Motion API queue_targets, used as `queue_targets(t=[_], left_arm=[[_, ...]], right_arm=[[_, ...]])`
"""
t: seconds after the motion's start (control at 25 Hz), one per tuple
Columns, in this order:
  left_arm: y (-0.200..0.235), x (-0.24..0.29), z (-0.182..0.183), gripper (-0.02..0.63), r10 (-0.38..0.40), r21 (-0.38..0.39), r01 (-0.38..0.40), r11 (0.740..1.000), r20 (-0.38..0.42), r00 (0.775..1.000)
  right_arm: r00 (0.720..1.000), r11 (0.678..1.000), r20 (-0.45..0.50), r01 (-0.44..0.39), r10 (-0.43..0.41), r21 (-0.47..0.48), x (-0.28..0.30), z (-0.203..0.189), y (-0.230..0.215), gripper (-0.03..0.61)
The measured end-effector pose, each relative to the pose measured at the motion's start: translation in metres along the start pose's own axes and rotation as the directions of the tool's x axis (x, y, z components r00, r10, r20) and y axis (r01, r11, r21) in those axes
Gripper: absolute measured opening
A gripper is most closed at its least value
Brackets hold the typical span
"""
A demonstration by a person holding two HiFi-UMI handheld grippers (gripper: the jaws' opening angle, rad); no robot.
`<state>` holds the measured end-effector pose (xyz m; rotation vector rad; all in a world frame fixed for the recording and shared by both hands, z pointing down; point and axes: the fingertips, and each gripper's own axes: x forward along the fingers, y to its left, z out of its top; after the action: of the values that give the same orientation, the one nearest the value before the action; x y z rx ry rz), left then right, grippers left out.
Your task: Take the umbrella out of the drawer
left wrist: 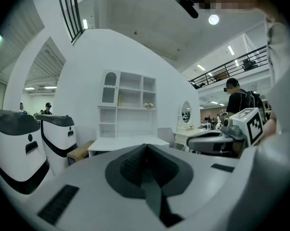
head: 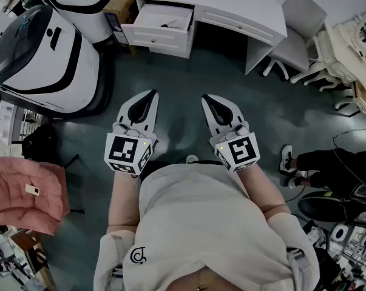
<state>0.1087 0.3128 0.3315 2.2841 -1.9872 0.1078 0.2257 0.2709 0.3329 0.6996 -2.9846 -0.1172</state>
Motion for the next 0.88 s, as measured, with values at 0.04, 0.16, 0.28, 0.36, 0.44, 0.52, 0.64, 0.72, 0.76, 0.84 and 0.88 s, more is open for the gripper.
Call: queue_targets(t=[0.04,0.16,0.28,0.36,0.44,0.52,0.64,0.72,0.76,0.84,0.88], left_arm=[[-0.001,0.002,0.000,0.012,-0.001,0.001,0.001,1.000,-0.002,1.000],[-0.004,0.006,0.001,0.012,-0.001,0.000,0.001,1.000,-0.006,1.000],[-0.005,0.012,0.003,0.012,0.005,-0.005,-0.005,1.000,0.000,1.000],[-0.007,0.014,0.003,0.012,0.013,-0.006,-0.013,1.000,0.001,1.000],[-0.009,0.016,0.002,0.012,0.020,-0.012,-0.020,1.000,-0.003,1.000],[-0.013,0.019,0.000,0.012,0.029,-0.019,-0.030,0.999,-0.009,1.000],[-0.018,0.022,-0.005,0.012,0.041,-0.029,-0.041,0.999,-0.020,0.999],[-0.019,0.023,-0.009,0.012,0.045,-0.034,-0.046,0.998,-0.031,0.998],[-0.018,0.024,-0.012,0.012,0.046,-0.034,-0.047,0.998,-0.037,0.998],[-0.013,0.030,-0.018,0.012,0.044,-0.032,-0.045,0.998,-0.049,0.998],[-0.010,0.033,-0.020,0.012,0.041,-0.029,-0.042,0.999,-0.055,0.998]], right_arm=[[1.000,1.000,-0.001,-0.002,0.002,0.005,0.000,-0.001,-0.001,0.005],[1.000,1.000,0.000,-0.012,0.012,0.006,0.001,-0.001,-0.004,0.005],[1.000,1.000,0.002,-0.028,0.028,-0.004,0.003,-0.001,-0.007,0.005],[0.999,0.999,-0.003,-0.035,0.035,-0.008,0.003,-0.002,-0.010,0.005],[0.999,0.999,-0.004,-0.036,0.036,-0.010,0.002,-0.003,-0.013,0.005],[0.999,0.999,0.003,-0.042,0.042,-0.014,0.000,-0.003,-0.017,0.005],[0.998,0.997,-0.001,-0.069,0.069,-0.020,0.000,-0.008,-0.019,0.006],[0.997,0.997,-0.010,-0.081,0.081,-0.007,0.001,-0.013,-0.019,0.006],[0.996,0.996,-0.013,-0.084,0.084,-0.001,0.004,-0.015,-0.020,0.006],[0.996,0.997,-0.018,-0.083,0.083,0.008,0.011,-0.021,-0.023,0.006],[0.997,0.997,-0.020,-0.078,0.078,0.015,0.015,-0.023,-0.027,0.006]])
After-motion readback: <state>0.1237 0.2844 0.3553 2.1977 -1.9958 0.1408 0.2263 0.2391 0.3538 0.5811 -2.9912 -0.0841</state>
